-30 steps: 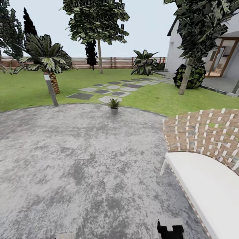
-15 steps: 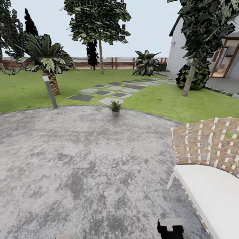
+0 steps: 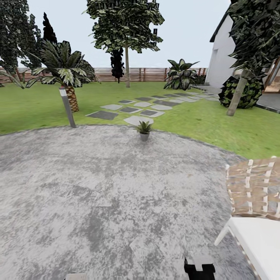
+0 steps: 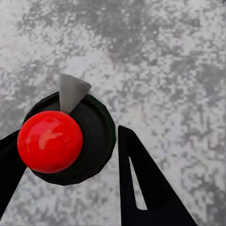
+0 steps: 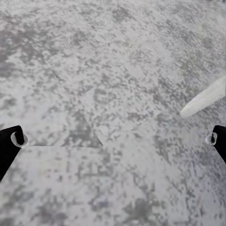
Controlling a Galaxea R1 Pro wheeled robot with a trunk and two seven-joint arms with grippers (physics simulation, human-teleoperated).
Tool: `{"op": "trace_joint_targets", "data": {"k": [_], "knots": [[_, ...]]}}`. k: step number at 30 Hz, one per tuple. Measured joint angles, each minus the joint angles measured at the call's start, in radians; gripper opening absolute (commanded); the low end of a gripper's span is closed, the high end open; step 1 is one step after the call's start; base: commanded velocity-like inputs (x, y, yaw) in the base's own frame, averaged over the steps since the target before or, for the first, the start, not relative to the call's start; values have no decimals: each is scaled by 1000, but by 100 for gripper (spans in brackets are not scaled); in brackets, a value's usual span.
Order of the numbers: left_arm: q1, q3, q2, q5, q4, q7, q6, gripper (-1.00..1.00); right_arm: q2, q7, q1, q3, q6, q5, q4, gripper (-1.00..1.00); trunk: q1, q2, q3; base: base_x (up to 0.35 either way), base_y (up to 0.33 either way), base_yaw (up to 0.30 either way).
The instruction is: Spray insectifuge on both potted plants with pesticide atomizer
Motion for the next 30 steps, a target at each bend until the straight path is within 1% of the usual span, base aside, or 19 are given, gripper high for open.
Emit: {"op": "trace_joint_targets", "data": {"k": [21, 26, 30], "knots": [[0, 0, 1, 1, 1, 0, -1, -100, 0, 0, 0, 0, 0, 0, 0, 100, 0, 0, 0, 336, 0, 1], [0, 0, 2, 0, 1, 0, -1, -100, 1, 0, 0, 0, 1, 0, 0, 100, 0, 0, 0, 336, 0, 216], [0, 0, 3, 1, 0, 0, -2, -100, 0, 0, 0, 0, 0, 0, 0, 100, 0, 0, 0, 336, 0, 42]]}}
